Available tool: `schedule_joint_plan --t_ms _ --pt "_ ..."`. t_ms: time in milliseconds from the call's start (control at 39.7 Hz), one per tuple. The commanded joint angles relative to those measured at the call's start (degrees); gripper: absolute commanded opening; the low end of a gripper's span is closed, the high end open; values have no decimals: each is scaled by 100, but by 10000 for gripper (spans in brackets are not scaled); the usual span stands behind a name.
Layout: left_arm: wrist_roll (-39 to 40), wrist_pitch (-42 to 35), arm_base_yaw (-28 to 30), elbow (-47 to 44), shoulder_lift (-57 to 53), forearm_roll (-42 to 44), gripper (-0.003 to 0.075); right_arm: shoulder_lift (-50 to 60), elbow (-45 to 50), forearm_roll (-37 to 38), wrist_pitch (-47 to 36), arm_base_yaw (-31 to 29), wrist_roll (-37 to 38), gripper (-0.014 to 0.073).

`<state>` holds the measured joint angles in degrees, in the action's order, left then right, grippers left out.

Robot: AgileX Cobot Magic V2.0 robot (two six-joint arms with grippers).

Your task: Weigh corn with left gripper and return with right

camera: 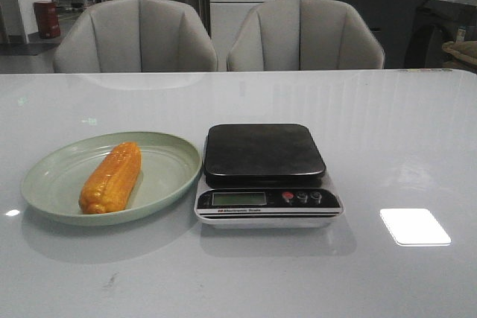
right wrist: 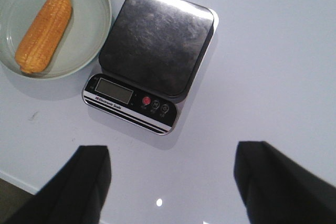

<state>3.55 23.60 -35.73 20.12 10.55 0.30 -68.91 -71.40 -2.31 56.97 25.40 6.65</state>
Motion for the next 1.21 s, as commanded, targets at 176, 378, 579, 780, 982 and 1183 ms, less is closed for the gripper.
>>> schedule_joint_plan --t_ms 176,378,579,780,982,1183 --pt "-12 -420 -22 162 53 -30 124 2079 1783 14 -1610 -30 -77 586" --pt "-12 -420 -22 162 53 -30 124 3867 3152 105 -2496 -30 -77 586" --pt "-12 -420 -22 162 53 -30 124 5597 4406 181 -3242 -30 -77 586" --pt "-12 -420 -22 162 53 -30 124 6713 5332 187 -3441 -30 -77 586" --pt "-12 -420 -22 162 53 -30 124 6922 5651 187 -3515 -30 -77 586" --pt "-12 -420 -22 162 53 -30 124 6922 5651 231 -3538 -30 -77 428"
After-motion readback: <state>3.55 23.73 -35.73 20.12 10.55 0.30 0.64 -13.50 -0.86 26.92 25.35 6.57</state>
